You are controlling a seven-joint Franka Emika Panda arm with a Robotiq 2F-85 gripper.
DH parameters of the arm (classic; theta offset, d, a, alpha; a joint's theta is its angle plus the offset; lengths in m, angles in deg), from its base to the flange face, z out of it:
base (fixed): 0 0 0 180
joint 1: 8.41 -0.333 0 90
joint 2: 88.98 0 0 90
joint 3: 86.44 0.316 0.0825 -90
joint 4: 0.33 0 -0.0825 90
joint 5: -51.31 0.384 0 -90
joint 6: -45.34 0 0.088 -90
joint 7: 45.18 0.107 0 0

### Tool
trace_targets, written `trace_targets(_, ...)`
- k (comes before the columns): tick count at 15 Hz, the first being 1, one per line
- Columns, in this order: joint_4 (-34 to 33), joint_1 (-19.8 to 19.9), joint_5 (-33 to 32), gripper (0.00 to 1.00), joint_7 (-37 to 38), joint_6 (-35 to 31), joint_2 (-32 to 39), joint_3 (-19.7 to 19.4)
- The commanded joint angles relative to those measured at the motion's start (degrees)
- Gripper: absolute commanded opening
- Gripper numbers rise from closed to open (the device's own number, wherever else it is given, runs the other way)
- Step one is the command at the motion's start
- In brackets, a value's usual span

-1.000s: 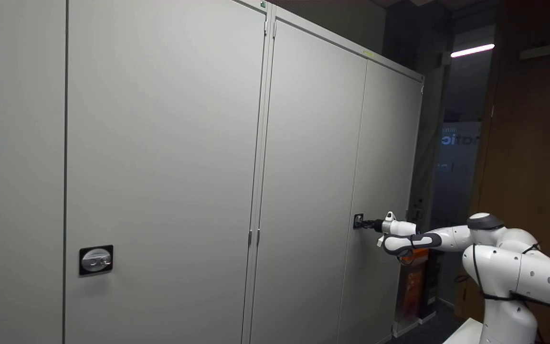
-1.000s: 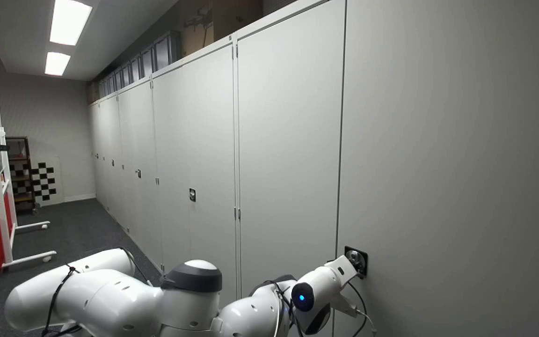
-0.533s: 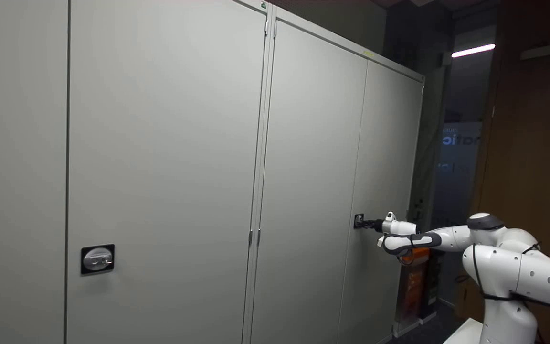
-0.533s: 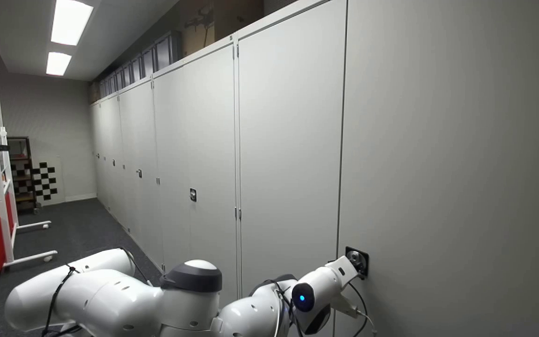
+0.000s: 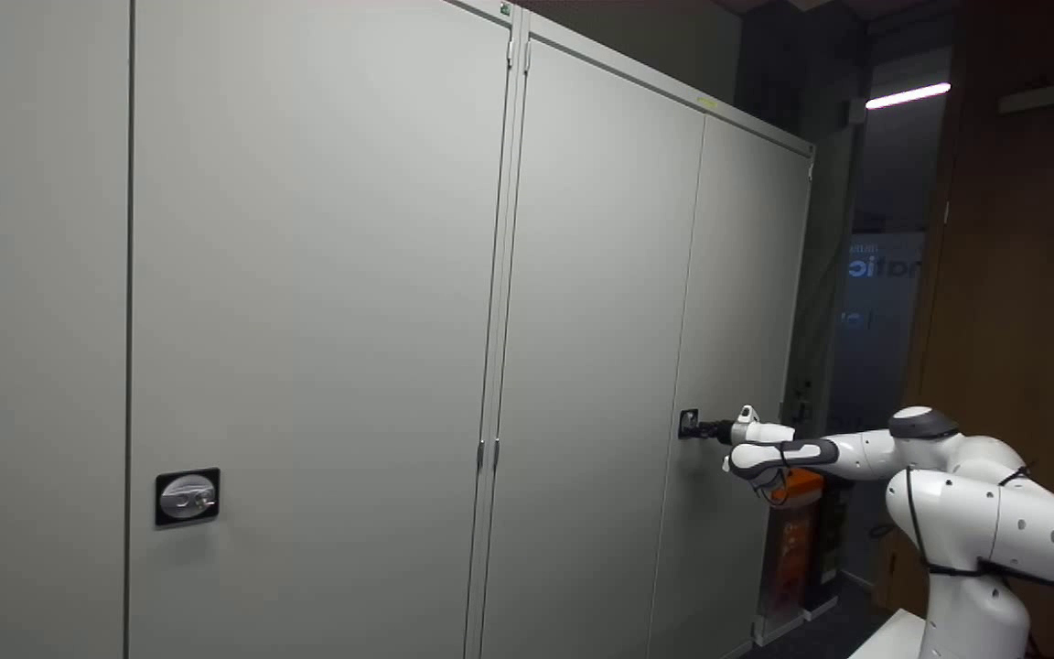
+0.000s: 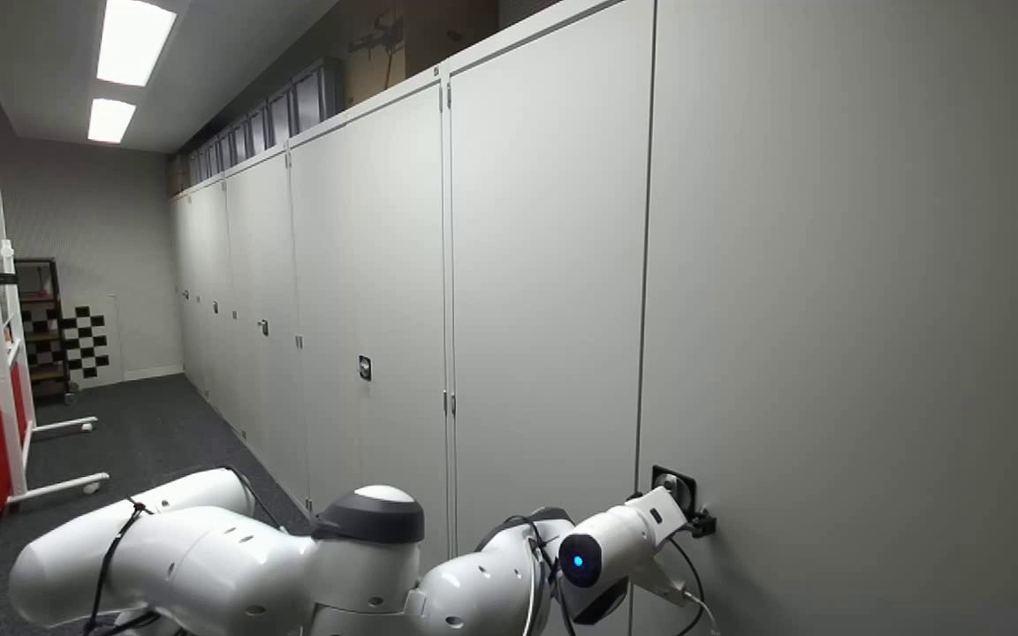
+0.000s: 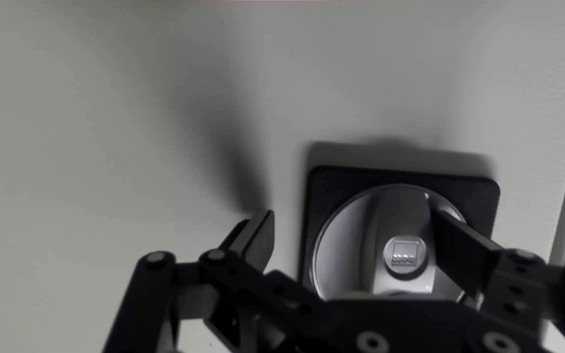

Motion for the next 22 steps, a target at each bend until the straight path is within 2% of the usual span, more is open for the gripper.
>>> trace_targets(1, -9.88, -5.53, 9.08, 1.0, -6.01, 0.19, -1.26, -4.49)
trace_targets(4, -9.92, -7.37, 16.25, 1.0, -7.52, 1.16, -0.34, -6.46)
trace_targets(5, -11.49, -8.2, 16.39, 1.0, -5.14, 1.55, -0.12, -8.35)
trace_targets(6, -11.38, -8.61, 20.51, 1.0, -7.46, 1.64, 0.09, -9.12)
trace_targets(7, -11.94, -8.96, 21.99, 1.0, -7.28, 1.72, 0.28, -10.14)
trace_targets(10, -10.85, -7.97, 25.26, 1.0, -6.99, 1.91, 1.76, -11.35)
trace_targets(17, 0.89, -2.17, 29.91, 1.0, -5.1, 1.91, 9.38, -11.39)
trace_targets(22, 13.09, 3.25, 36.4, 1.0, -1.61, 1.91, 20.28, -12.23)
